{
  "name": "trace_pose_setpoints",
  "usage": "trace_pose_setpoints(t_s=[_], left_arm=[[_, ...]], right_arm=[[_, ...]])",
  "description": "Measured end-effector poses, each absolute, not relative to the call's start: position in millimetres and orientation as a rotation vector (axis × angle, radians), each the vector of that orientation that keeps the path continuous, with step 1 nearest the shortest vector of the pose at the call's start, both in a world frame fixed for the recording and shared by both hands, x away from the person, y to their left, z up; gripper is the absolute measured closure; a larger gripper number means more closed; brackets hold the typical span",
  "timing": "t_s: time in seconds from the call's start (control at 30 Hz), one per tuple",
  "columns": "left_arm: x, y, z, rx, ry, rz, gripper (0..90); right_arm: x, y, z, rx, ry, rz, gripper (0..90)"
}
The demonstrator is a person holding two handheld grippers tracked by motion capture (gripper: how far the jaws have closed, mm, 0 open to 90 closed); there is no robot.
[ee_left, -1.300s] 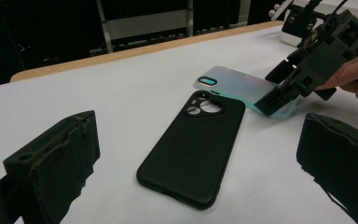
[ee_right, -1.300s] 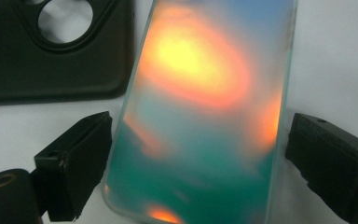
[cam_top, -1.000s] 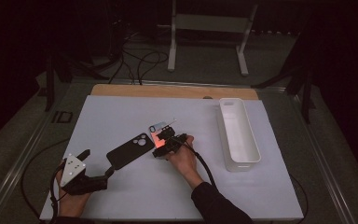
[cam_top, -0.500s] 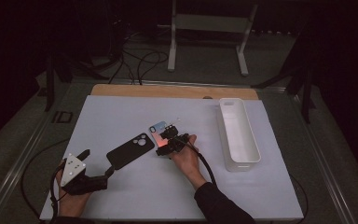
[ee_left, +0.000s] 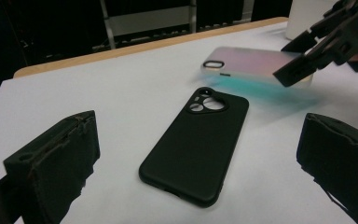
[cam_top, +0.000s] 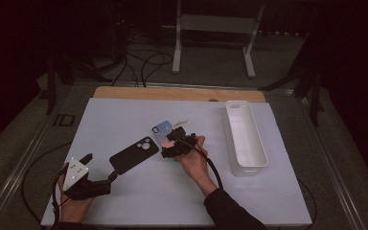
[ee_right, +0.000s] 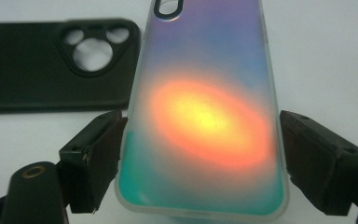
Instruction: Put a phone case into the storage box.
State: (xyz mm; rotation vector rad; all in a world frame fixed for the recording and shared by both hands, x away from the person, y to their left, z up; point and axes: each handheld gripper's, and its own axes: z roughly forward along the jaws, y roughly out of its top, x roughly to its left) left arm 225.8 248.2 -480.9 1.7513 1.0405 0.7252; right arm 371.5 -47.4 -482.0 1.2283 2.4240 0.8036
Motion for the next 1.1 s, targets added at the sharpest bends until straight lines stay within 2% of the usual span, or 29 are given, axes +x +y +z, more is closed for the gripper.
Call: trace_pose_setpoints(t_s=[0.5, 1.1], left_arm=[[226.5, 242.9, -475.8, 1.729, 1.052, 0.681, 0.0], [250.8, 214.0, -452.8, 1.637, 1.028, 0.437, 0.0]], right_arm=[[354.2, -60.9, -461.0, 1.18, 2.362, 0.987, 16.9], [329.4, -91.9, -437.2, 1.12, 2.264, 1.192, 16.9]])
